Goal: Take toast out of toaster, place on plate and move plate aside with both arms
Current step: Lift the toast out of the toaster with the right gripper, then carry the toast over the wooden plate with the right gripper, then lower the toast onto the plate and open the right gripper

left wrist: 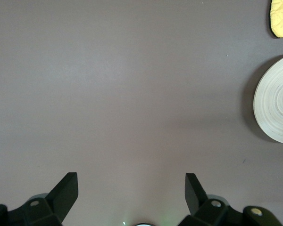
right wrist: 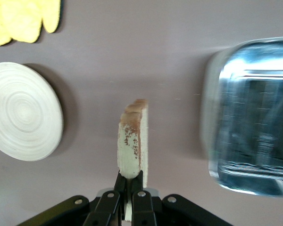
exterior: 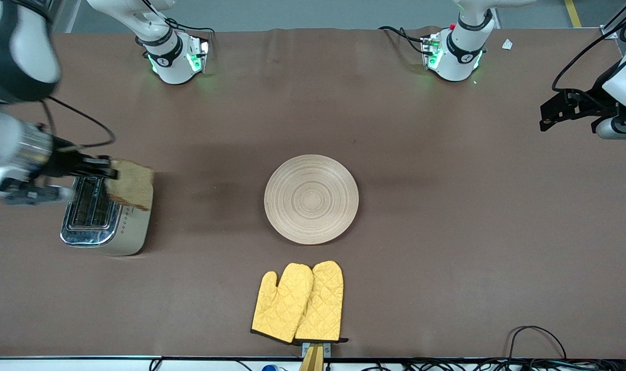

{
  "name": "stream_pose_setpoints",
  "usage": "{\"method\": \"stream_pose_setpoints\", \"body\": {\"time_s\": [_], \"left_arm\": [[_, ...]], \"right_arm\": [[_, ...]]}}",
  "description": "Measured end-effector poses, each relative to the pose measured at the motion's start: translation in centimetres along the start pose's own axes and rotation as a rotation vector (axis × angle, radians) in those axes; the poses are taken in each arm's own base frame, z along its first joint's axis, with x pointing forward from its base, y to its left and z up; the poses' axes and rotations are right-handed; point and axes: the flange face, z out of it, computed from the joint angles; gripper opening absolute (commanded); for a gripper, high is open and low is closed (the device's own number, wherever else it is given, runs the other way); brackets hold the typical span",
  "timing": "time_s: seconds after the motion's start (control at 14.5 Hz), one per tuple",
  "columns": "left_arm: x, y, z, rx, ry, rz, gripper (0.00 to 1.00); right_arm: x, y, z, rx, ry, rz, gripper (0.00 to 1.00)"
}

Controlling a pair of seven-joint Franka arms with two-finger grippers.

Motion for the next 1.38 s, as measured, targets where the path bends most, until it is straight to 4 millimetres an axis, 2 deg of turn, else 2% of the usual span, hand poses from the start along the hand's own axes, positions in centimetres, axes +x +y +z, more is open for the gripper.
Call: {"method": "stream_pose_setpoints", "body": {"time_s": [0.07,0.21,0.28,0.41,0.48,0.55,0.83,0.96,1.17,1.38], "left_arm": [[0.0,-0.1,0.0,0.0,0.0,-0.003,1.0],[0.0,-0.7,0.0,0.0,0.0,-0.012,1.0],[0.1,-0.9,0.1,0.0,-0.001,-0.017,1.0],[0.1,-1.3,0.1,0.0,-0.002,-0.023,1.0],[0.1,-1.3,0.1,0.0,-0.002,-0.024,1.0],[0.1,-1.4,0.1,0.0,-0.002,-0.025,1.0],[0.1,-1.5,0.1,-0.004,-0.001,-0.027,1.0],[0.1,-1.2,0.1,-0.027,-0.002,-0.024,1.0],[0.1,-1.0,0.1,-0.046,-0.003,-0.023,1.0],[0.1,-1.0,0.1,-0.047,-0.003,-0.024,1.0]], "right_arm": [[0.4,-3.0,2.7,0.01,-0.015,0.009,0.0],[0.0,-10.9,7.8,0.001,-0.033,-0.034,0.0],[-0.9,-15.1,10.0,-0.007,-0.035,-0.071,0.0],[-3.1,-22.5,14.1,0.019,-0.047,-0.135,0.0],[-4.1,-25.2,15.8,0.053,-0.05,-0.146,0.0],[-4.6,-26.9,17.1,0.09,-0.052,-0.139,0.0],[-4.0,-29.9,21.3,0.249,-0.019,0.01,0.0],[-3.4,-30.2,24.1,0.255,0.004,0.055,0.0],[-1.6,-27.9,26.5,0.231,0.003,0.094,0.0],[0.1,-24.8,26.7,0.222,-0.001,0.061,0.01]]}}
